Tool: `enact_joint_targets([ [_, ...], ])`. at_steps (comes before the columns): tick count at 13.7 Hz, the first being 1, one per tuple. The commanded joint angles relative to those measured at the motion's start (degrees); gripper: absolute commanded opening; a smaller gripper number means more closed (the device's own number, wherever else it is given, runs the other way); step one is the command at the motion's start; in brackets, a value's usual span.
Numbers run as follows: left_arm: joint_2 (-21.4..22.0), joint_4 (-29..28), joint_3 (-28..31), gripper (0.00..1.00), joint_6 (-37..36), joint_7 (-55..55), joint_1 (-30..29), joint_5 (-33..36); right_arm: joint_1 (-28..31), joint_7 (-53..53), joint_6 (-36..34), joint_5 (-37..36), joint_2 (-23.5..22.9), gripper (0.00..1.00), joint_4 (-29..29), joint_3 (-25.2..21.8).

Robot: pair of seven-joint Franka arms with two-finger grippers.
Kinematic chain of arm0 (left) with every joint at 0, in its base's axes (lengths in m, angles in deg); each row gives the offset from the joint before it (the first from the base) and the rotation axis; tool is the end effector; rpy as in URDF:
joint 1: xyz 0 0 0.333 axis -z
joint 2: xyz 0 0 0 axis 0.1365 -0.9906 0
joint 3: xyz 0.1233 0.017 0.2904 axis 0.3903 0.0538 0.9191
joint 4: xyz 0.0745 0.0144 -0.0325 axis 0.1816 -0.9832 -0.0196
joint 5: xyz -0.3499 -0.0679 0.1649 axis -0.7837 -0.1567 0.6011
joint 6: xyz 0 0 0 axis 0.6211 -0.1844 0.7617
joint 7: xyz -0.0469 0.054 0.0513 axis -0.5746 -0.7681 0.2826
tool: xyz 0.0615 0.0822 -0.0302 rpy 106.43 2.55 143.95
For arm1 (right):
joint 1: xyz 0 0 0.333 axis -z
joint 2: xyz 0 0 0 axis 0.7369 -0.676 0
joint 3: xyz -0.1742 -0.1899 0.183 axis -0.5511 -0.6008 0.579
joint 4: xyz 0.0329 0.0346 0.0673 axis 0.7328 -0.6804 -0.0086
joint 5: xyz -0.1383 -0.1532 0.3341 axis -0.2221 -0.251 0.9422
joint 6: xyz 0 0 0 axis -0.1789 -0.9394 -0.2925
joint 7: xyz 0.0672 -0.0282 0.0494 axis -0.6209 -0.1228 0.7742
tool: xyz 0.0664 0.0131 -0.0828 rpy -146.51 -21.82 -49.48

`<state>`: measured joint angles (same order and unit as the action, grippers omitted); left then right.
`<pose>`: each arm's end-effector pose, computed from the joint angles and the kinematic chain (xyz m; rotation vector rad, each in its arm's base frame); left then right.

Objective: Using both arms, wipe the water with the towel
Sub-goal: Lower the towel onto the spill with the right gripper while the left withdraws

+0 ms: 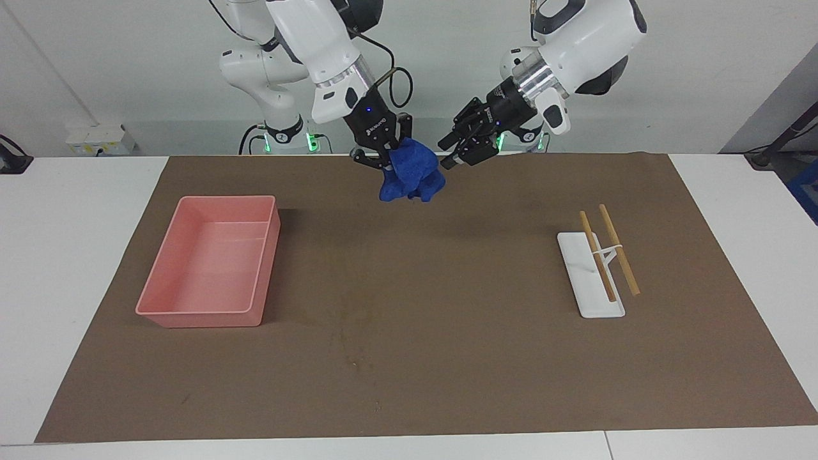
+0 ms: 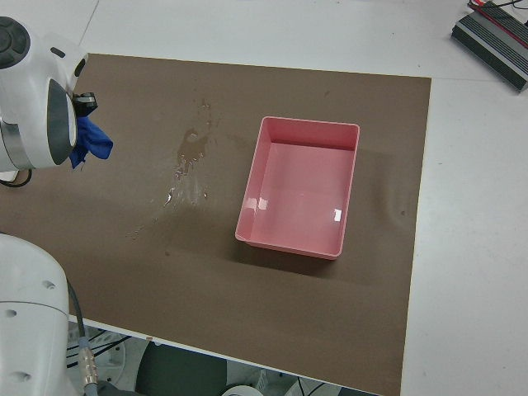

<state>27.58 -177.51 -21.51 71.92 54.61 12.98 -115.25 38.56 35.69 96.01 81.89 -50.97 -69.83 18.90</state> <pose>0.5007 -0.2727 0.6258 1.8747 1.6435 -0.5654 0.5031 0.2829 0.5924 -2.6316 -0.6555 -0.4131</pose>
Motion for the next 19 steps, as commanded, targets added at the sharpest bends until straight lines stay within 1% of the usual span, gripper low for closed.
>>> enact_joint_targets([
  [1,0.8,0.7,0.0,1.00,0.5,-0.4,-1.5,8.4,1.8,-0.7,-3.2,0.6,1.5,0.00,-0.9,0.2],
  [2,0.8,0.6,0.0,1.00,0.9,-0.6,-3.4,11.6,2.5,-0.8,-4.7,0.3,2.5,0.00,-1.8,0.2],
  [3,0.9,0.3,0.0,1.00,0.3,-1.6,-5.8,13.4,3.2,-1.1,-5.7,-1.1,3.4,0.00,-3.5,0.2],
  [4,0.9,0.2,0.0,1.00,0.3,-3.9,-7.7,13.8,3.5,-1.5,-5.8,-2.4,4.1,0.00,-6.0,0.2],
  [5,0.9,0.1,0.0,1.00,0.5,-8.5,-9.9,13.8,4.7,-1.6,-5.7,-2.9,4.6,0.00,-8.6,0.2],
  [6,1.0,-0.2,0.1,1.00,0.5,-15.0,-12.0,13.9,5.0,-1.8,-5.4,-3.1,4.3,0.00,-9.8,0.2],
  [7,1.1,-0.7,0.1,1.00,0.5,-21.3,-14.7,13.9,5.0,-2.0,-4.3,-4.9,3.4,0.00,-10.3,0.2],
  [8,1.3,-0.9,0.1,1.00,0.5,-28.0,-16.6,15.4,5.1,-3.0,-2.1,-7.7,1.6,0.00,-10.3,0.2],
  [10,1.3,-1.3,0.1,1.00,0.8,-39.6,-17.1,24.5,5.2,-5.2,1.6,-9.3,-2.6,0.00,-10.0,0.2],
  [12,1.3,-1.3,0.2,1.00,0.0,-51.0,-18.9,26.9,4.9,-8.8,4.2,-11.5,-7.0,0.00,-10.1,0.2],
  [13,1.3,-1.3,0.2,1.00,-1.0,-56.6,-19.4,28.3,4.6,-10.8,5.0,-14.0,-8.6,0.00,-10.1,0.2],
  [15,1.2,-0.9,0.1,1.00,-3.7,-65.7,-19.5,34.2,4.3,-14.3,6.2,-17.4,-11.1,0.00,-10.1,0.3],
  [17,0.8,0.6,0.2,1.00,-7.5,-73.8,-19.9,37.9,4.2,-15.2,7.2,-19.6,-13.7,0.00,-10.1,0.4],
  [18,0.5,1.1,0.9,1.00,-9.2,-78.3,-19.3,38.5,4.2,-15.2,8.3,-20.9,-14.9,0.00,-10.3,0.4],
  [19,0.6,1.2,4.3,1.00,-10.9,-82.9,-16.9,38.6,4.1,-15.4,9.6,-22.4,-16.1,0.00,-10.3,0.4],
])
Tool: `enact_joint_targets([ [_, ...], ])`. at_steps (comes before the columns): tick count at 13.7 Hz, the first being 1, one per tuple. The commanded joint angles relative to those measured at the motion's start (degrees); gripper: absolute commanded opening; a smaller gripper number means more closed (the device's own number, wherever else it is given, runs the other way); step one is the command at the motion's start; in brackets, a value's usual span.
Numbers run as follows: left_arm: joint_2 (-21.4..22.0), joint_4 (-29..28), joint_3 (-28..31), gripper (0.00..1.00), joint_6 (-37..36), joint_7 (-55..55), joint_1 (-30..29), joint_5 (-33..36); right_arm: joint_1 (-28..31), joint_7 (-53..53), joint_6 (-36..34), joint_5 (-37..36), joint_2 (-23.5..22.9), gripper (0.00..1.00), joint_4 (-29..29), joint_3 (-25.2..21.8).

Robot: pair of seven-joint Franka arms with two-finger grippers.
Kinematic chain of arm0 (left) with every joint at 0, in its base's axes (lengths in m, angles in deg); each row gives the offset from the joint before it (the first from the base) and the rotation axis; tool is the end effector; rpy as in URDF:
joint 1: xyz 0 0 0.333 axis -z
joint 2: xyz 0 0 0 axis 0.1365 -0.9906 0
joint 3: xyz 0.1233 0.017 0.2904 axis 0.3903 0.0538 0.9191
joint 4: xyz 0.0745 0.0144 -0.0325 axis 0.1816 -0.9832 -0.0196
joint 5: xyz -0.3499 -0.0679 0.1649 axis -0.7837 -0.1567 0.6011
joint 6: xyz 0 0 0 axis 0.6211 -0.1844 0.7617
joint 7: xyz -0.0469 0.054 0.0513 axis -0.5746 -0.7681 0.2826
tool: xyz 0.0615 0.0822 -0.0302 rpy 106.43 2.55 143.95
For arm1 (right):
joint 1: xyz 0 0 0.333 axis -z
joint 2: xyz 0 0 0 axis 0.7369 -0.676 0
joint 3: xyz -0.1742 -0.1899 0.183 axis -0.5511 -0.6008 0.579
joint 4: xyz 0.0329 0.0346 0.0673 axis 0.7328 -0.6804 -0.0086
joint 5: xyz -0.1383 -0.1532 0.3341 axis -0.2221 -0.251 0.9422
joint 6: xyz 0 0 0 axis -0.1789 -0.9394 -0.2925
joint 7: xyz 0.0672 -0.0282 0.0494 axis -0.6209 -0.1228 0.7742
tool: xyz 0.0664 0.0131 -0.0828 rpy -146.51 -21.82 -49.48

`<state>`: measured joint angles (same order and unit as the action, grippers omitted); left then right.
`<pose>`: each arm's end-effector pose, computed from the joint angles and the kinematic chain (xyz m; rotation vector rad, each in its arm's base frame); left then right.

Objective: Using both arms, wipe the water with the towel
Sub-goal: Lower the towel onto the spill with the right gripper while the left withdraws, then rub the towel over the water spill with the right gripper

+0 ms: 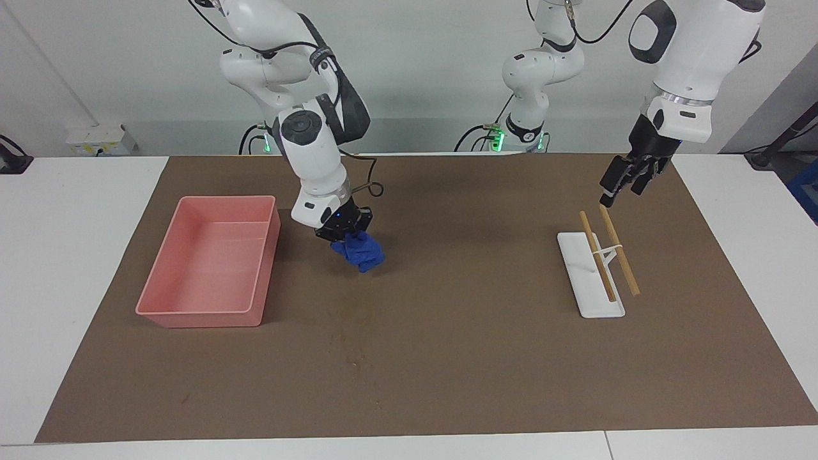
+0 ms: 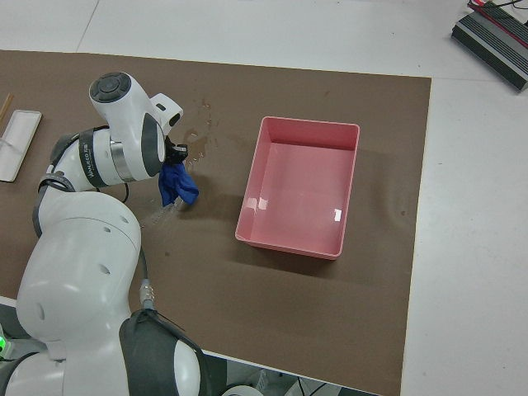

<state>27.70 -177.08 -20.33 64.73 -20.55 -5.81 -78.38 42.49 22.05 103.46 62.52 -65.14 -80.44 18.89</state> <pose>0.5534 -0.0490 0.6028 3.0088 0.4385 0.2538 0.5455 0.2303 0.3739 -2.9942 -0.4325 -0.0661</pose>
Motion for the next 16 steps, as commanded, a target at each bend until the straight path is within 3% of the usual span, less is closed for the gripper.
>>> enact_joint_targets([
  [1,0.4,1.5,9.1,1.00,-6.3,-10.0,8.0,1.8,-0.1,-1.9,3.4,-4.1,-3.1,0.00,0.3,0.4],
  [2,0.2,3.2,14.2,1.00,-9.4,-11.3,12.8,2.7,-0.1,-2.0,4.4,-4.5,-3.7,0.00,-0.5,0.4],
  [5,-2.1,9.1,18.6,1.00,-17.6,-18.9,18.9,5.8,-1.0,-2.0,9.0,-5.5,-4.7,0.00,-2.6,0.4],
  [8,-3.4,12.8,18.2,1.00,-24.2,-23.2,19.0,6.0,-0.6,-2.0,13.7,-7.9,-7.6,0.00,-2.5,0.4],
  [16,-1.9,10.0,18.2,1.00,-23.6,-25.2,18.7,5.6,0.1,-1.9,26.6,-7.9,-14.3,0.00,-0.6,0.2],
])
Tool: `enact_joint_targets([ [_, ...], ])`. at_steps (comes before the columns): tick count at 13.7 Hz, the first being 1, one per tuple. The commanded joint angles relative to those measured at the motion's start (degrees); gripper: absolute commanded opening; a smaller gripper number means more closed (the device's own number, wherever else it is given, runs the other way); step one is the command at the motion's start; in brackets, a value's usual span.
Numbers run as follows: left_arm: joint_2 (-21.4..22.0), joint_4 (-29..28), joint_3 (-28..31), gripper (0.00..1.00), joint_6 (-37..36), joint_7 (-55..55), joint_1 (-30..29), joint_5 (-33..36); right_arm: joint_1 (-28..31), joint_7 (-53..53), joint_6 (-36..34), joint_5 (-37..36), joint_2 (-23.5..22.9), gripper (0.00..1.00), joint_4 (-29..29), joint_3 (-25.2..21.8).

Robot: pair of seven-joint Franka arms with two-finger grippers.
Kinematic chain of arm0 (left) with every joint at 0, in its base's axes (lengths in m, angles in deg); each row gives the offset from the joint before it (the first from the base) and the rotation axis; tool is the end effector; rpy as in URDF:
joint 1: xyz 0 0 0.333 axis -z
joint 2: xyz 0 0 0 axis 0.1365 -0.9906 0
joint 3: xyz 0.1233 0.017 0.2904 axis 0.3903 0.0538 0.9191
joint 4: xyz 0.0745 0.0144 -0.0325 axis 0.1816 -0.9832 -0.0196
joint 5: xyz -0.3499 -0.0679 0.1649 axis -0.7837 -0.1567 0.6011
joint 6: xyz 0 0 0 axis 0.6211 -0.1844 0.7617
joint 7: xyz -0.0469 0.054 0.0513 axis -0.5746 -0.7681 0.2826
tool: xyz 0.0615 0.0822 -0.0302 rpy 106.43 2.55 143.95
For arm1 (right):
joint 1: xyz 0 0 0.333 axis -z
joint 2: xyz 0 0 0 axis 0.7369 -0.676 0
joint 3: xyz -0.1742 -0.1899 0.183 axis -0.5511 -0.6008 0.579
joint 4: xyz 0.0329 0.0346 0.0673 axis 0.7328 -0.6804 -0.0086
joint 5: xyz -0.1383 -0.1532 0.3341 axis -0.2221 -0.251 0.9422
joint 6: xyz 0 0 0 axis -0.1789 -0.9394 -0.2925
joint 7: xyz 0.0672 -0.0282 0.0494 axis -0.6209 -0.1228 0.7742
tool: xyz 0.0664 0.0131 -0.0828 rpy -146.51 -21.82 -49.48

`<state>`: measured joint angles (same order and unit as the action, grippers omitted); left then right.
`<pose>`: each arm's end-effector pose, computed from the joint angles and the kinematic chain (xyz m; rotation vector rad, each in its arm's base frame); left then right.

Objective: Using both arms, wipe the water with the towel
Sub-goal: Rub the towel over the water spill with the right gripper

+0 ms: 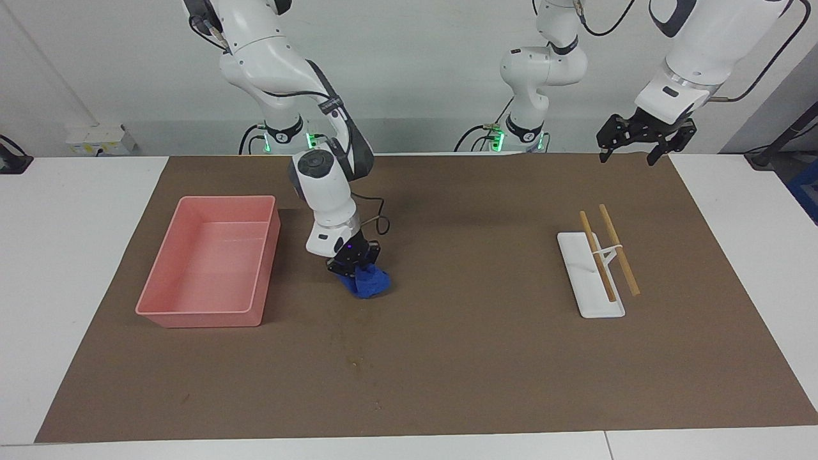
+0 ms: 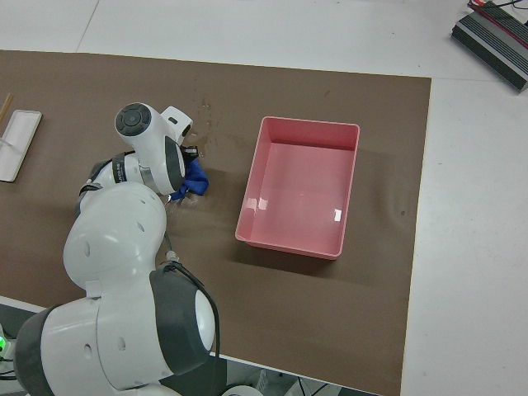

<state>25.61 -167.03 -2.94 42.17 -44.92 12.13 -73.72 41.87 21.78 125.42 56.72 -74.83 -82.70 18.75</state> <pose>0.5295 -0.0404 0.6323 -3.1286 0.2517 0.1099 0.5667 0.2423 0.2982 -2.9413 -0.4999 -0.3419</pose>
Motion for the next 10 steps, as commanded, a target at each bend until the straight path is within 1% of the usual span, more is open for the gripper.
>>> enact_joint_targets([
  [1,0.2,-0.1,0.8,1.00,-1.0,-0.8,0.6,0.9,0.9,-1.7,5.4,-2.1,-5.4,0.00,2.7,0.3],
  [4,0.2,-0.1,0.8,1.00,-1.1,-0.8,0.5,1.0,1.5,-1.7,5.6,-2.0,-7.1,0.00,6.0,0.1],
  [10,0.2,-0.1,0.8,1.00,-1.1,-0.8,0.5,1.0,2.4,-1.7,7.3,-2.1,-9.2,0.00,10.0,-0.6],
])
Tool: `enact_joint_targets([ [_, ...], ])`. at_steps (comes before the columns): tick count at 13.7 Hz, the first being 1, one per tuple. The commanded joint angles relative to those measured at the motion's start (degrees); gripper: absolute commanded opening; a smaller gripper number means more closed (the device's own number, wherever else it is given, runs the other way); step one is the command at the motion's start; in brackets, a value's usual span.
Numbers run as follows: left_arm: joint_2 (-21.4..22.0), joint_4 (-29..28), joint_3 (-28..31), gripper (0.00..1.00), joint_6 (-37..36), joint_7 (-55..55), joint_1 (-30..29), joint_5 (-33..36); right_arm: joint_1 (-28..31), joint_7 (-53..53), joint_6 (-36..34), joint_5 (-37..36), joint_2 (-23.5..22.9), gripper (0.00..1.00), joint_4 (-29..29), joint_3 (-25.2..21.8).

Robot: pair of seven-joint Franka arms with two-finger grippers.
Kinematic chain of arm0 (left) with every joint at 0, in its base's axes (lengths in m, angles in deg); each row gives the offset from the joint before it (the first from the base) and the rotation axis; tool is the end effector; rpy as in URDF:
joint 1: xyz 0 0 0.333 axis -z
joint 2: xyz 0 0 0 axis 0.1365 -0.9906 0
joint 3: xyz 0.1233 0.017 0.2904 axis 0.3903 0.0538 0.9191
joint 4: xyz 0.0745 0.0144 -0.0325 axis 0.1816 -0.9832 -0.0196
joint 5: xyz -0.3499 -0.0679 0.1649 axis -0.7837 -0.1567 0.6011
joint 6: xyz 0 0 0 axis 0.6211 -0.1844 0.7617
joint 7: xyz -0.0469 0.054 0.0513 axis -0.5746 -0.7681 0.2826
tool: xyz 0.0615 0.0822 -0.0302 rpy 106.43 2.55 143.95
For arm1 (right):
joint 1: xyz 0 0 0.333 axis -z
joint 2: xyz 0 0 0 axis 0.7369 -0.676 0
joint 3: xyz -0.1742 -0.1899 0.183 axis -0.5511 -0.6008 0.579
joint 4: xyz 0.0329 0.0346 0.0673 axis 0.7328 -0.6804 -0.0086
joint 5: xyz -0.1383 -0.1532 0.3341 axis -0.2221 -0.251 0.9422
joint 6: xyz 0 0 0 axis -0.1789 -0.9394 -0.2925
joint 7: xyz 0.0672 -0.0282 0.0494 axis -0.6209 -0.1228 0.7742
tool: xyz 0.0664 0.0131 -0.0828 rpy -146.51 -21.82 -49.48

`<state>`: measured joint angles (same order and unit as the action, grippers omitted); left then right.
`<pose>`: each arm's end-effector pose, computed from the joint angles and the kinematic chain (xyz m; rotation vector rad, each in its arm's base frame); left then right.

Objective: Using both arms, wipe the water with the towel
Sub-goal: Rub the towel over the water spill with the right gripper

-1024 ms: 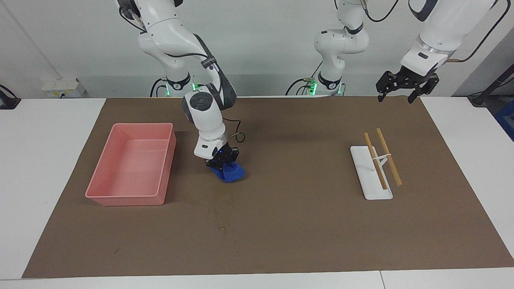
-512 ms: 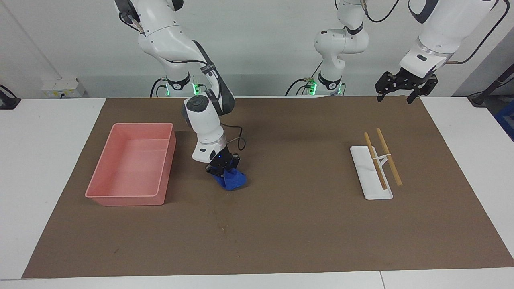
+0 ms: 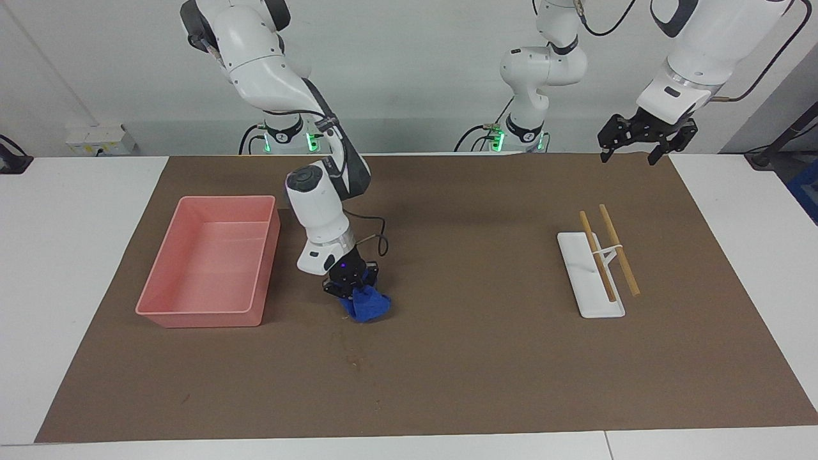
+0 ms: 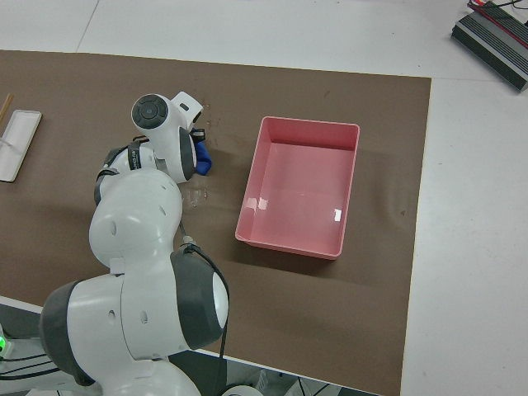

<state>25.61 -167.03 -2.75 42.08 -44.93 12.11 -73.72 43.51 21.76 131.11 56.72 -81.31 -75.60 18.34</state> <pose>0.5294 -0.0384 0.6322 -3.1292 0.2463 0.1123 0.6149 0.2302 0.2945 -2.8859 -0.4028 -0.4949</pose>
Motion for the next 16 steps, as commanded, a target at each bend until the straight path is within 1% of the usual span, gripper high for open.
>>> enact_joint_targets([
  [1,0.2,0.0,0.6,1.00,-0.9,-0.9,0.6,1.0,0.8,-1.7,1.9,-2.1,-3.5,0.00,3.8,-0.2],
  [4,0.2,0.0,0.6,1.00,-1.0,-0.8,0.6,0.9,0.8,-1.5,2.1,-2.3,-5.7,0.00,7.8,-0.8],
  [6,0.2,-0.1,0.6,1.00,-1.0,-0.9,0.6,0.9,0.7,-1.3,2.1,-2.3,-6.4,0.00,9.3,-1.0],
  [10,0.2,-0.1,0.6,1.00,-1.0,-0.9,0.6,0.9,0.8,-1.4,5.0,-2.2,-7.7,0.00,10.3,-1.7],
  [13,0.2,0.0,0.6,1.00,-1.0,-0.9,0.6,1.0,1.0,-1.3,5.6,-2.1,-8.6,0.00,12.0,-1.8],
  [14,0.2,0.0,0.6,1.00,-1.0,-0.9,0.6,0.9,1.4,-1.4,6.8,-2.1,-9.5,0.00,12.9,-1.8],
  [16,0.2,0.0,0.6,1.00,-1.0,-0.9,0.6,0.9,1.4,-1.6,7.1,-1.7,-10.9,0.00,15.4,-1.7],
])
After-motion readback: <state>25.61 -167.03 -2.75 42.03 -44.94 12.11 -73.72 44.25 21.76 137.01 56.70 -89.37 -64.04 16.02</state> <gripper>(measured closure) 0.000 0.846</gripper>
